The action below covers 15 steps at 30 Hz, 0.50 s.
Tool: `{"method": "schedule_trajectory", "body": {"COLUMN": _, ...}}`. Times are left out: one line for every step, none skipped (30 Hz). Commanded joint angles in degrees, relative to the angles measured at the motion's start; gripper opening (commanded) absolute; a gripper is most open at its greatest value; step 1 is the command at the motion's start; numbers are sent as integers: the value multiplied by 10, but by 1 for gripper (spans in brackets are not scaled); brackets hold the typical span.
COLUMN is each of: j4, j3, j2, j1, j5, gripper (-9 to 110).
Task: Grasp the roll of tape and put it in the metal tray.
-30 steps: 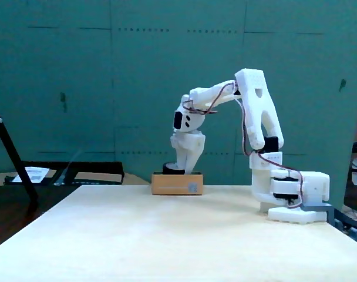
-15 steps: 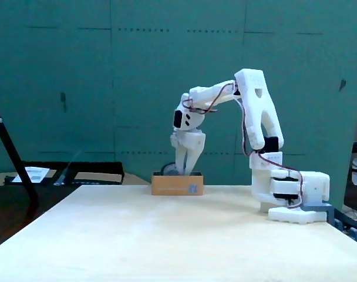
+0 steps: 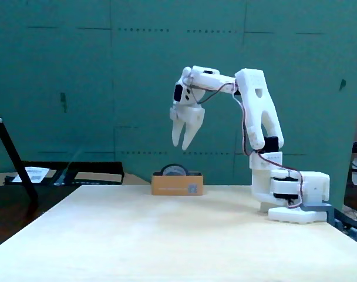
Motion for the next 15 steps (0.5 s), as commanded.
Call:
{"method": "schedule_trajectory", "body": {"j4": 50, "j3": -73, "j2": 11, "j1": -4, "j5": 2, "gripper": 11}}
{"method": "schedule_trajectory", "body": {"j4": 59, "j3": -88, "j2": 11, "j1": -4, "j5": 3, "gripper": 11}}
{"method": "schedule_trajectory", "body": {"j4": 69, "j3": -103, "j2": 11, "j1": -7, "j5": 11, "gripper": 11}}
{"method": "schedule_trajectory", "body": {"j4": 81, "j3": -119, "j2": 12, "j1": -17, "j5": 21, "gripper": 11}}
{"method": "schedule_trajectory", "body": {"j4": 96, "j3": -138, "j2": 12, "j1": -29, "j5": 28, "gripper": 11}}
{"method": "schedule_trajectory", "body": {"j4": 111, "j3": -160, "j2": 12, "j1": -44, "j5": 31, "gripper": 11}}
{"method": "schedule_trajectory", "body": {"j4": 128, "j3": -185, "j2": 12, "j1": -61, "j5": 33, "gripper": 11}}
{"method": "schedule_trajectory", "body": {"j4": 146, "j3": -214, "j2": 12, "j1": -78, "j5": 37, "gripper": 11}}
{"method": "schedule_trajectory", "body": {"j4": 164, "j3": -245, "j2": 12, "j1": -97, "j5": 40, "gripper": 11}}
{"method": "schedule_trajectory", "body": {"j4": 184, "j3": -282, "j2": 12, "j1": -115, "j5": 44, "gripper": 11}}
{"method": "schedule_trajectory", "body": {"j4": 201, "j3": -318, "j2": 12, "j1": -134, "j5": 47, "gripper": 11}}
{"method": "schedule_trajectory", "body": {"j4": 206, "j3": -347, "j2": 13, "j1": -155, "j5": 47, "gripper": 11}}
{"method": "schedule_trajectory", "body": {"j4": 206, "j3": -374, "j2": 17, "j1": -175, "j5": 45, "gripper": 11}}
{"method": "schedule_trajectory", "body": {"j4": 205, "j3": -396, "j2": 26, "j1": -194, "j5": 43, "gripper": 11}}
{"method": "schedule_trajectory", "body": {"j4": 205, "j3": -406, "j2": 41, "j1": -214, "j5": 43, "gripper": 11}}
